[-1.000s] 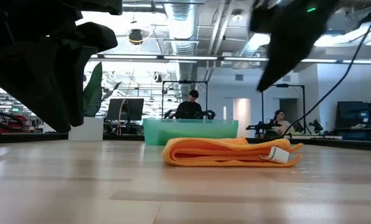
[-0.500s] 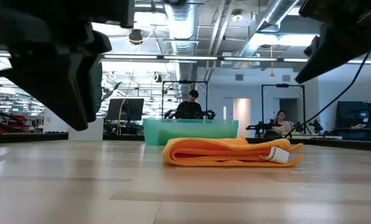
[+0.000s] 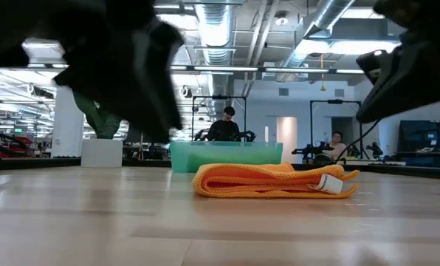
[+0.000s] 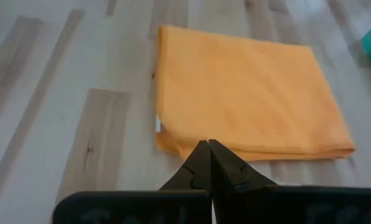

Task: Roll microfiber towels into tight, uniform cylinder then place into a basket
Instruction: Roll the orange towel

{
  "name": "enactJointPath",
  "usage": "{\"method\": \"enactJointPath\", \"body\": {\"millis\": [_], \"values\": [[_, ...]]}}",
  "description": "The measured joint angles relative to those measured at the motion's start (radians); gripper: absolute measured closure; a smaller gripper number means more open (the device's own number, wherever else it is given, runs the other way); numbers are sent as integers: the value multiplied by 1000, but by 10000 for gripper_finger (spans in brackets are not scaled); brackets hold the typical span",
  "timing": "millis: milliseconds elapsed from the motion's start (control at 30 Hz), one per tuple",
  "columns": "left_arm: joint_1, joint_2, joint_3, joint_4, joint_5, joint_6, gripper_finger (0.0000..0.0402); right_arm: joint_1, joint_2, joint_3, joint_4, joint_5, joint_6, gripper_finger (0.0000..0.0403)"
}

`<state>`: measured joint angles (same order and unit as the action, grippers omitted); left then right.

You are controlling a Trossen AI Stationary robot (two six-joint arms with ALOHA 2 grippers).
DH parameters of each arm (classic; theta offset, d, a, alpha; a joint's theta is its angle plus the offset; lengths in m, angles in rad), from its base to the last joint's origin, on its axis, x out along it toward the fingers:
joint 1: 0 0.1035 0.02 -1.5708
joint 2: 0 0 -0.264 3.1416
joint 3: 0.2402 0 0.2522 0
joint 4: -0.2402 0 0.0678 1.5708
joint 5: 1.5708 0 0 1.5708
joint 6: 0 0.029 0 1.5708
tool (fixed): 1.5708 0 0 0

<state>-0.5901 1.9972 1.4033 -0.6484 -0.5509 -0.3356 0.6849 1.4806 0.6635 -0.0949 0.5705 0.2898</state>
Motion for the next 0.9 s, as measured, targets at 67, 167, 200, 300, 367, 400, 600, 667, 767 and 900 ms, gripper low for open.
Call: {"method": "enactJointPath", "body": {"millis": [67,167,200,300,367,400,600,667,767,900], "values": [[-3,0,0,74,-5,58,218,-9,31,0,16,-20,-3,390],[-2,0,0,109,-1,90,218,-29,69,10,45,-58,-10,385],[-1,0,0,110,-1,90,218,-34,78,18,41,-69,-11,381],[0,0,0,109,-12,89,219,-48,100,61,48,-113,-11,360],[1,0,0,110,-11,89,219,-55,115,87,47,-134,-27,343],[1,0,0,110,-10,88,219,-55,120,96,44,-142,-36,334],[6,0,0,116,-4,88,219,-55,177,135,48,-151,-63,278],[12,0,0,117,-4,88,219,-55,205,138,61,-151,-64,255],[16,0,0,118,-12,105,219,-59,247,138,76,-151,-117,218],[27,0,0,133,-9,129,219,-60,294,138,129,-147,-193,173]]}}
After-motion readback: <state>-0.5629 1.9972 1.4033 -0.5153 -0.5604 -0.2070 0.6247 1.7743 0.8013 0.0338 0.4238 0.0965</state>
